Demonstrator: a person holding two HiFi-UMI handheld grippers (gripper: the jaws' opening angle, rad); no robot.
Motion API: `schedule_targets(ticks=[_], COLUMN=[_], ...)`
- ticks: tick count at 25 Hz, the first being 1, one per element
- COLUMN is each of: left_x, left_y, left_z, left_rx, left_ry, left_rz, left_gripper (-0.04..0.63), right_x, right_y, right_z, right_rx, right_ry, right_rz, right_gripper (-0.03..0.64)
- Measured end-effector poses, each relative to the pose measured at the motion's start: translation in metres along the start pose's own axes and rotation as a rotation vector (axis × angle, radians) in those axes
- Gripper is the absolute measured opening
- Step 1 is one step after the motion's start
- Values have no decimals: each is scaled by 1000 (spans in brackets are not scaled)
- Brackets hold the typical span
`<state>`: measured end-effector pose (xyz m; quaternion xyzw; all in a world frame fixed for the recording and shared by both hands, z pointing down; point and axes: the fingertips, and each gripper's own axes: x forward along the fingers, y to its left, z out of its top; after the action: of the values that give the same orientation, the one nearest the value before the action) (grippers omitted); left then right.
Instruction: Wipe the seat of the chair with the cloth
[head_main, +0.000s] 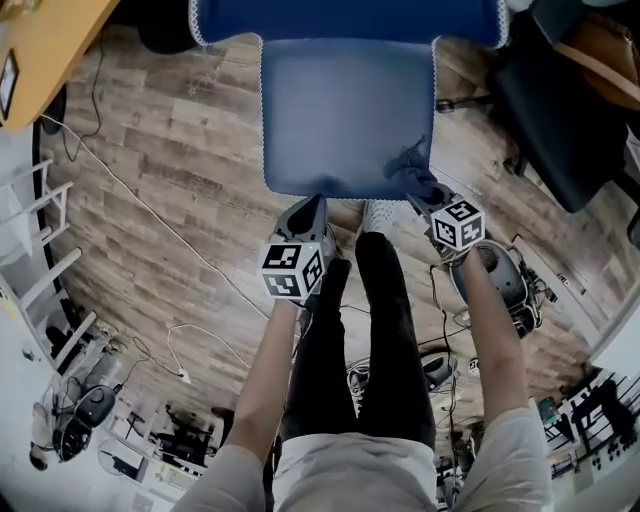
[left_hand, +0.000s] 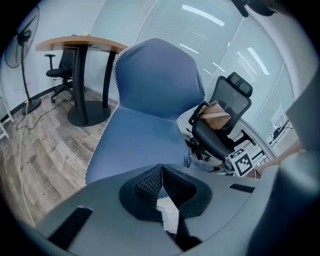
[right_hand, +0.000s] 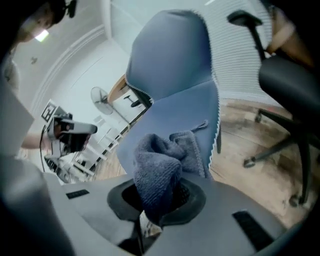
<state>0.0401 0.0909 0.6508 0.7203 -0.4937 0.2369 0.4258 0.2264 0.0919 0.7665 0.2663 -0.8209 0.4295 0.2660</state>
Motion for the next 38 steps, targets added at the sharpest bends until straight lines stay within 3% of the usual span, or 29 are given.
schedule_targets(ticks=[3, 7, 9, 12, 17, 22, 25, 31, 38], left_x=[-9, -39, -61, -100, -159, -213, -240, -274, -301], left_y=[0, -1, 1, 2, 6, 2, -3, -25, -53], left_z=[-5, 0, 8, 17, 38, 53, 56, 81, 100], left_rx=[23, 64, 86, 106, 136, 70, 36, 38, 88], left_ry=[-8, -22, -29, -32, -47, -93, -109, -150, -164], left_rz=[-26, -45, -49, -54, -51, -34, -38, -51, -98], left_gripper=[26, 26, 26, 27, 28, 28, 28, 27, 28], right_x=[0, 5, -4, -33, -92, -146, -169, -209, -224], right_y=[13, 79, 112, 149, 191, 241, 271, 295, 322], right_z=[-18, -29, -13, 23, 75, 101, 108, 116, 122], right_rx=[209, 216, 240, 362, 482, 440, 402, 371, 410], right_ry=[-70, -83, -159, -316, -456, -443, -440, -462, -539], right_rz=[-80, -58, -53, -57, -154, -279, -305, -359, -332], right_gripper=[52, 52, 52, 53, 54, 54, 54, 54, 54])
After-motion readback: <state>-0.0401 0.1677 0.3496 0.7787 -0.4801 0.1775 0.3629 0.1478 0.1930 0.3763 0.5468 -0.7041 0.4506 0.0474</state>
